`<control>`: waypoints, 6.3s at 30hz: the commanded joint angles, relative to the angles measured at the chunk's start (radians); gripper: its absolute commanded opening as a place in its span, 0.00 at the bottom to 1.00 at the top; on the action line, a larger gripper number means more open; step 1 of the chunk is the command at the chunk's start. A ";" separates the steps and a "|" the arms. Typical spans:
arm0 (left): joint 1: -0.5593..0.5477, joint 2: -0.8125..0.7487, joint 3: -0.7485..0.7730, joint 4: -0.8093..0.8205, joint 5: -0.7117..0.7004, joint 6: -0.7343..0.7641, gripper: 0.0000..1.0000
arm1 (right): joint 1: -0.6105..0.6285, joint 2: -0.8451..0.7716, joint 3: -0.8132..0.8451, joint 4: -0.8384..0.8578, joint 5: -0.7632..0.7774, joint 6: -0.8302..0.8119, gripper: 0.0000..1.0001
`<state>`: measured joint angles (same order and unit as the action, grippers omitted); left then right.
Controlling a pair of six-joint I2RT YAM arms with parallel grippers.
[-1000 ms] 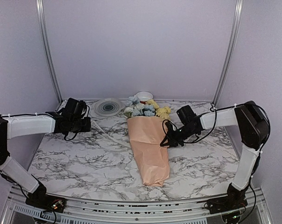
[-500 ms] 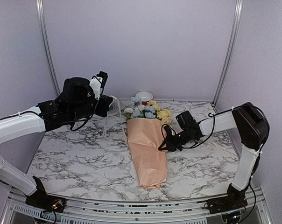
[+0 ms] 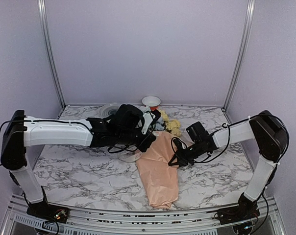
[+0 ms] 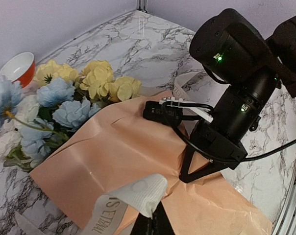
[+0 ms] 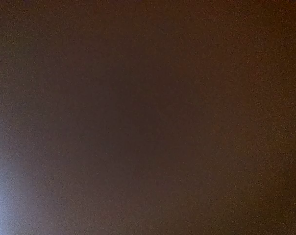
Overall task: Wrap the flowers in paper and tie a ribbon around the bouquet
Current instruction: Adjust the ribbon at the center of the board, then place the ribbon at the center of the board, then pick up the right side of the ribbon from the corner of the board, then place the right side of the ribbon on the folded bouquet, then pick up the right side of the ribbon from the folded bouquet, then place the ribbon in the folded bouquet.
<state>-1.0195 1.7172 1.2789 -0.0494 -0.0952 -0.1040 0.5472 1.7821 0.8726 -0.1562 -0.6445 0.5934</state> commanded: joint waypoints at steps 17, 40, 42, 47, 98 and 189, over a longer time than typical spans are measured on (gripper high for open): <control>-0.004 0.582 0.344 -0.117 0.172 -0.074 0.00 | -0.033 -0.277 0.133 -0.309 0.383 0.013 0.43; -0.004 0.552 0.321 -0.115 0.166 -0.050 0.00 | -0.534 -0.127 0.189 -0.514 0.723 -0.245 0.88; -0.003 0.550 0.320 -0.116 0.163 -0.047 0.00 | -0.537 -0.090 0.192 -0.524 0.700 -0.265 0.88; -0.004 0.547 0.318 -0.115 0.159 -0.043 0.00 | -0.543 -0.034 0.170 -0.513 0.611 -0.306 0.82; 0.081 0.487 0.212 -0.024 0.313 -0.004 0.00 | 0.546 -0.295 0.150 0.285 -0.064 -0.349 0.00; 0.093 -0.071 -0.095 0.117 0.509 0.111 0.00 | 0.231 0.070 -0.137 0.663 0.104 -0.147 0.00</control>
<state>-0.8829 1.7473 1.2518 0.0330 0.2874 -0.0795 0.8181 1.8187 0.6914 0.4862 -0.4751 0.3840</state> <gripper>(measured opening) 0.004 0.051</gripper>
